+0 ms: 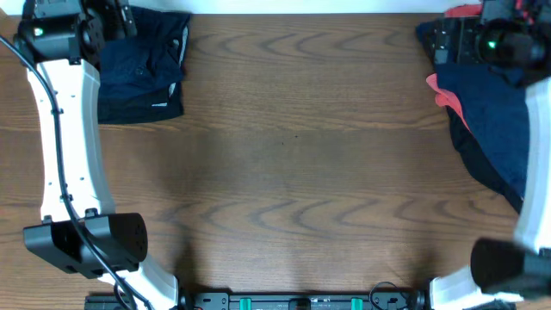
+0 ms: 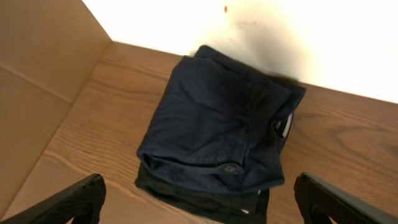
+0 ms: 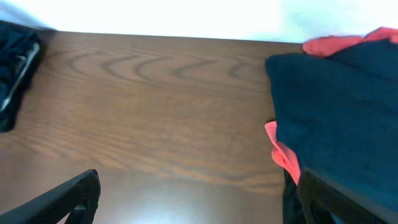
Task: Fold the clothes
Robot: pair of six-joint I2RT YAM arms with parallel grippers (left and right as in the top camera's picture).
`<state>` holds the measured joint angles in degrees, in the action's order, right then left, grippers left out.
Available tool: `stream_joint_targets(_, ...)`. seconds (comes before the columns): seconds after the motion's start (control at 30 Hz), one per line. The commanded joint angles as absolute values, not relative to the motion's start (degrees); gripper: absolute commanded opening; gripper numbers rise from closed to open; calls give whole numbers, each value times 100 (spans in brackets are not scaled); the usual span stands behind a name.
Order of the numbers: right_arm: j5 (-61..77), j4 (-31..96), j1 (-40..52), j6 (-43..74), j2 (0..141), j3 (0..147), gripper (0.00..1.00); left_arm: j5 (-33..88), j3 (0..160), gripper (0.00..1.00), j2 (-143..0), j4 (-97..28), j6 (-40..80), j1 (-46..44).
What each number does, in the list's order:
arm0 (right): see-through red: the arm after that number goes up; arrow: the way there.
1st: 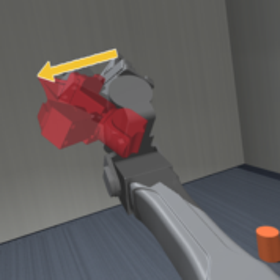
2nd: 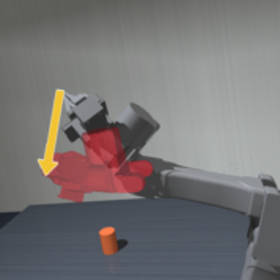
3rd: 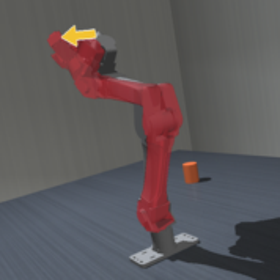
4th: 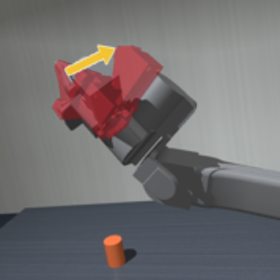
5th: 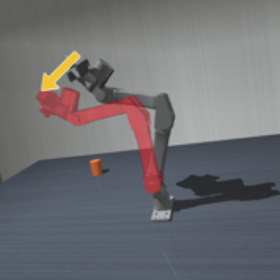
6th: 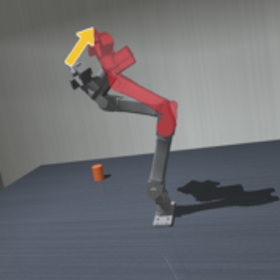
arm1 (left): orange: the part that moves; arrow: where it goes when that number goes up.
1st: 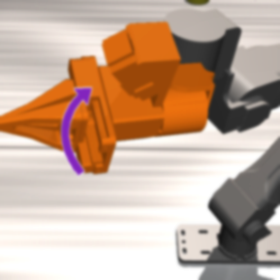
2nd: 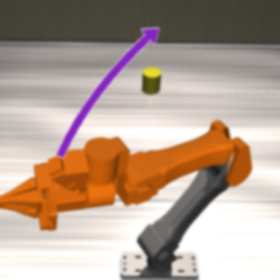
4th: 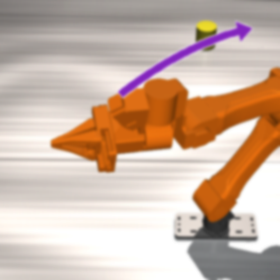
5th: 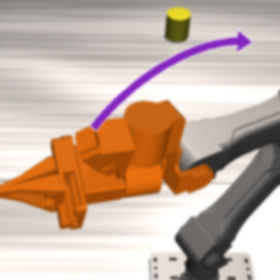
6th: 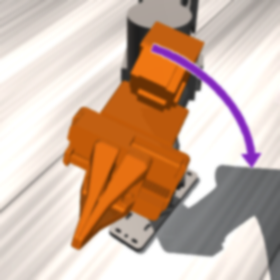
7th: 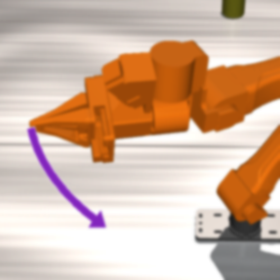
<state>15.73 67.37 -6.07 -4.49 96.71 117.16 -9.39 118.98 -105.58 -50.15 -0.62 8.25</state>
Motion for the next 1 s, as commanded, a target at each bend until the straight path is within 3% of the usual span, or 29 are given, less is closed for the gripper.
stream_joint_targets(0.0, 1525, 6987, -565, -521, 9408, 11769, 99, -950, 11911, 98, -10538, -5054, 75, 854)
stream_joint_targets(0.8, 1369, 7323, -558, -523, 9251, 11751, 99, -950, 11911, 98, -10554, -5054, 75, 854)
stream_joint_targets(0.97, 1304, 6547, -390, -580, 8619, 11096, 99, -950, 11911, 98, -10554, -5054, 75, 854)
